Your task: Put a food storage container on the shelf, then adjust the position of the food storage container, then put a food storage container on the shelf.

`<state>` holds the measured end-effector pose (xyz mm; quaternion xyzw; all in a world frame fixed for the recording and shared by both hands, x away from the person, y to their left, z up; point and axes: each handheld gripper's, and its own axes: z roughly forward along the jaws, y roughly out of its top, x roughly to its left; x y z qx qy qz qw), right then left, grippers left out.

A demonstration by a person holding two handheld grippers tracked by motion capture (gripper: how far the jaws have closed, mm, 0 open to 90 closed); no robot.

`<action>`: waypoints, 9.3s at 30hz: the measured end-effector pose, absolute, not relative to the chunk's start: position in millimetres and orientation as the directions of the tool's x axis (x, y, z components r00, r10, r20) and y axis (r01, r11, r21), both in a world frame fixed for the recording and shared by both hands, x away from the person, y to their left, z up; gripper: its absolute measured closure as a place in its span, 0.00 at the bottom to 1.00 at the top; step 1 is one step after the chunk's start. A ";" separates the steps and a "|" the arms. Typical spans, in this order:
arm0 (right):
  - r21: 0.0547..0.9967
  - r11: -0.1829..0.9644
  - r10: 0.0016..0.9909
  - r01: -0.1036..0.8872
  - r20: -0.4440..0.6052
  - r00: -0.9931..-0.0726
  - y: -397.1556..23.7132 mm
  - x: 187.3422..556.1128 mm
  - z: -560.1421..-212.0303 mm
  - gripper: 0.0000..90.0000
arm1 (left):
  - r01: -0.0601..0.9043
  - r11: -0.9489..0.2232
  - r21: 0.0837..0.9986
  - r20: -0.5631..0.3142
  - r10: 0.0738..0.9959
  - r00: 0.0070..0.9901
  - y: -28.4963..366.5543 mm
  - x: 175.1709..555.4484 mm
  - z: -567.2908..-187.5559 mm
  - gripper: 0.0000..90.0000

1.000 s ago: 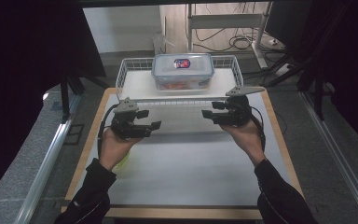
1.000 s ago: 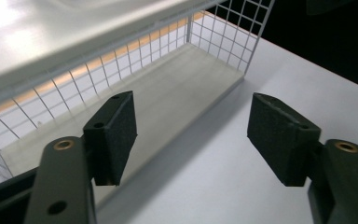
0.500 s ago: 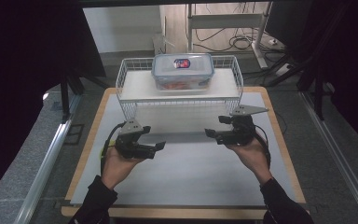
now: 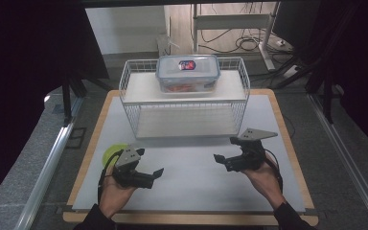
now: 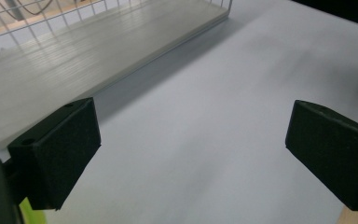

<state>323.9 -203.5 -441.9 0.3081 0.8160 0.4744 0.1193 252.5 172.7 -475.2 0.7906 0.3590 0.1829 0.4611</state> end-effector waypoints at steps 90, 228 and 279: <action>0.746 0.503 0.609 0.437 0.053 -0.792 -214.7 290.2 -500.1 0.10 | 0.654 -0.123 0.747 -0.115 0.944 0.309 301.8 288.5 -511.3 1.00; 0.720 0.514 0.614 0.467 0.071 -0.786 -216.3 294.3 -506.2 0.10 | 0.624 -0.429 0.653 -0.219 0.682 0.698 103.4 288.9 -534.9 0.98; 0.726 0.416 0.608 0.548 0.226 -0.761 -211.0 304.8 -492.8 0.04 | 0.453 -0.438 0.776 0.028 0.742 0.670 174.6 226.3 -520.5 0.02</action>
